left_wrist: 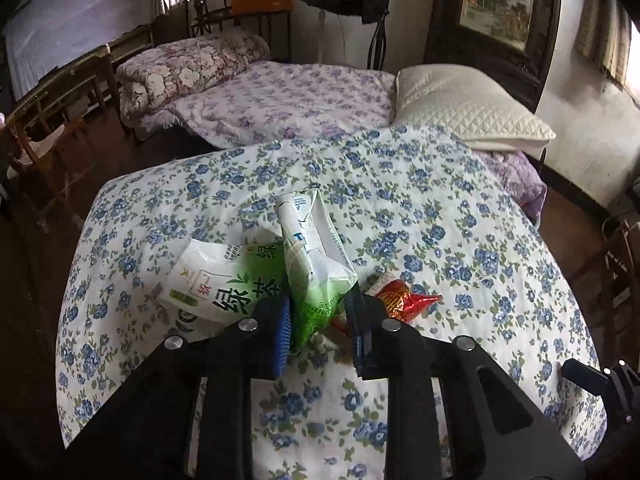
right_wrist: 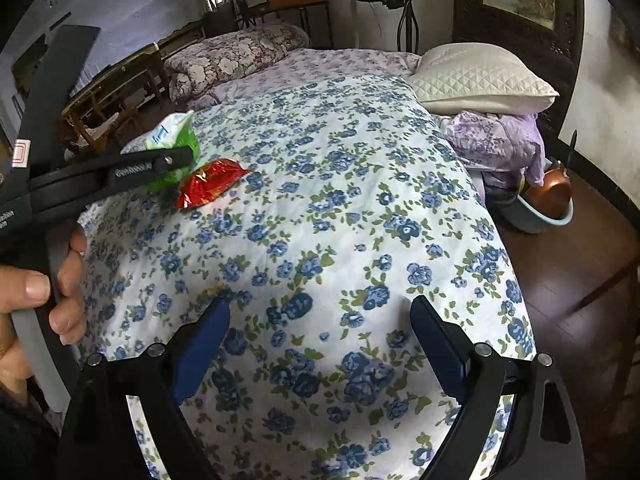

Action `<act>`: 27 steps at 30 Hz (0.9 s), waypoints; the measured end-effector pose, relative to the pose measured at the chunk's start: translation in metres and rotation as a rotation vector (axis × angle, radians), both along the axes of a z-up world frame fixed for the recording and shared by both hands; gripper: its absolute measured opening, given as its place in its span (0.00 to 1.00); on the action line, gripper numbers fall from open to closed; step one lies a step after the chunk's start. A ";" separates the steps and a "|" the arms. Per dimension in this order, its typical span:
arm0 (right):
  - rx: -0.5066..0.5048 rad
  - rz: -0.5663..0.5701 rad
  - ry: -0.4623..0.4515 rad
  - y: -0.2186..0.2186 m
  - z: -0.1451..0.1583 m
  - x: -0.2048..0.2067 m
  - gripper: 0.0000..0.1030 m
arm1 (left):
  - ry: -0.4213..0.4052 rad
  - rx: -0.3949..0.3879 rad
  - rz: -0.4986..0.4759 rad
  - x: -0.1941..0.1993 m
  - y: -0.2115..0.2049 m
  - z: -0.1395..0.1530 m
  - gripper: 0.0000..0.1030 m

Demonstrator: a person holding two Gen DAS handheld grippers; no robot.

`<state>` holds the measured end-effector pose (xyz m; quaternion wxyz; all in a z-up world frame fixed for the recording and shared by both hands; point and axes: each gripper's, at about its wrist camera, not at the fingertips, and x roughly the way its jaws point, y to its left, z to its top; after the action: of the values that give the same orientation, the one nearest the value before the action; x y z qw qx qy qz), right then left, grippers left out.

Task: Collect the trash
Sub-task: 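Grasp the green-and-white packet with the left gripper, then grasp the red snack wrapper with the right gripper while the left gripper holds the packet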

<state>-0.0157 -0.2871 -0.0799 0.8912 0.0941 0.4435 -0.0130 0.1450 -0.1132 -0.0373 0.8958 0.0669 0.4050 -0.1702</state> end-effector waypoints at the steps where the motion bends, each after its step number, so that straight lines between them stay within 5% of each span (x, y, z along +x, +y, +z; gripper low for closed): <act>1: -0.006 0.001 0.000 0.001 0.000 0.000 0.87 | -0.004 -0.003 0.001 -0.002 0.003 0.003 0.23; 14: -0.057 0.005 -0.039 0.003 0.000 -0.007 0.87 | -0.010 -0.229 0.103 -0.056 0.093 0.075 0.17; 20: 0.057 0.000 -0.037 -0.001 0.005 -0.003 0.87 | 0.061 -0.291 0.085 -0.085 0.121 0.067 0.17; 24: 0.055 0.018 -0.005 0.011 0.005 0.018 0.88 | 0.174 -0.274 0.110 -0.080 0.122 0.041 0.17; 27: 0.049 0.055 0.021 0.027 0.003 0.038 0.88 | 0.154 -0.234 0.100 -0.077 0.116 0.037 0.17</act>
<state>0.0221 -0.2602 -0.0765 0.8840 0.1034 0.4554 0.0211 0.0683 0.0023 -0.0003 0.8713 -0.0715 0.4527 -0.1758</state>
